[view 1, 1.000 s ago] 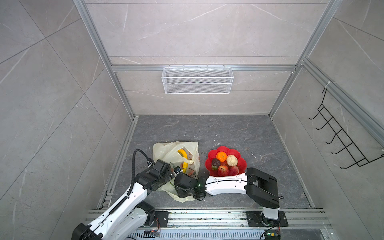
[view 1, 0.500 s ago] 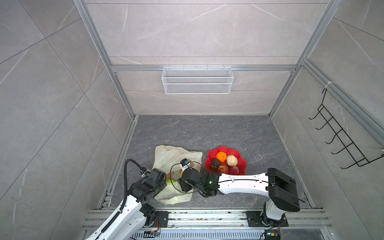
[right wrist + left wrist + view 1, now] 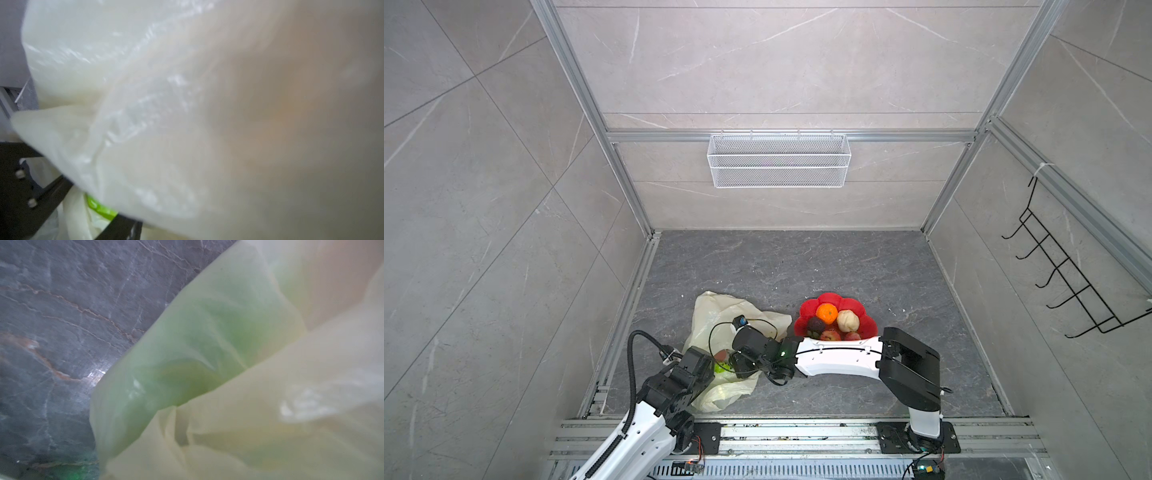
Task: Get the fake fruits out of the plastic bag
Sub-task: 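Grasp the green spiky fruit inside the bag with the right gripper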
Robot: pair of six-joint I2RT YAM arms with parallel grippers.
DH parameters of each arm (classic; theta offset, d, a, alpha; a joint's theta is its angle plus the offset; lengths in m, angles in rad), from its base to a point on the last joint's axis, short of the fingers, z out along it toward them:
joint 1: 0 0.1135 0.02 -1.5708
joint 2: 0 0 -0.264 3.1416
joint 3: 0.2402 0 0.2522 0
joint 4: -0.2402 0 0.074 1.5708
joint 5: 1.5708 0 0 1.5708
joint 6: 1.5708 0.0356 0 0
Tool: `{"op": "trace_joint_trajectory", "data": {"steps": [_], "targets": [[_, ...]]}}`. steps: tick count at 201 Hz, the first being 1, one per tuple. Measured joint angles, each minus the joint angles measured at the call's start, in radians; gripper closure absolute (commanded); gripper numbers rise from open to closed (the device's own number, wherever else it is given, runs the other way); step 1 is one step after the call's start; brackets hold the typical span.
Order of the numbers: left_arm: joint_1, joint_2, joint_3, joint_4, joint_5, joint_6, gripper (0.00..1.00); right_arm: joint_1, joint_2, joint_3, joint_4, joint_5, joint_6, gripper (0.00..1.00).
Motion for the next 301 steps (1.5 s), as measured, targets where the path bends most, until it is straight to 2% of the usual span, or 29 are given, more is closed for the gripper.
{"op": "trace_joint_trajectory", "data": {"steps": [31, 81, 165, 213, 257, 301], "targets": [[0.000, 0.075, -0.002, 0.072, 0.005, 0.022, 0.91, -0.007, 0.000, 0.029, -0.003, -0.061, 0.027, 0.29], [0.000, 0.032, -0.039, 0.158, 0.033, 0.026, 0.91, -0.008, 0.018, 0.084, -0.016, -0.128, 0.110, 0.27], [0.000, 0.037, -0.063, 0.257, 0.089, 0.028, 0.91, -0.040, 0.119, 0.156, -0.100, -0.129, 0.233, 0.27], [0.000, 0.059, -0.066, 0.279, 0.103, 0.029, 0.91, -0.051, 0.138, 0.195, -0.128, -0.098, 0.236, 0.27], [0.000, 0.034, -0.066, 0.274, 0.104, 0.035, 0.91, -0.095, 0.137, 0.196, -0.135, -0.056, 0.233, 0.20], [0.000, 0.028, -0.066, 0.274, 0.104, 0.038, 0.91, -0.130, 0.137, 0.196, -0.136, -0.045, 0.232, 0.20]]}}
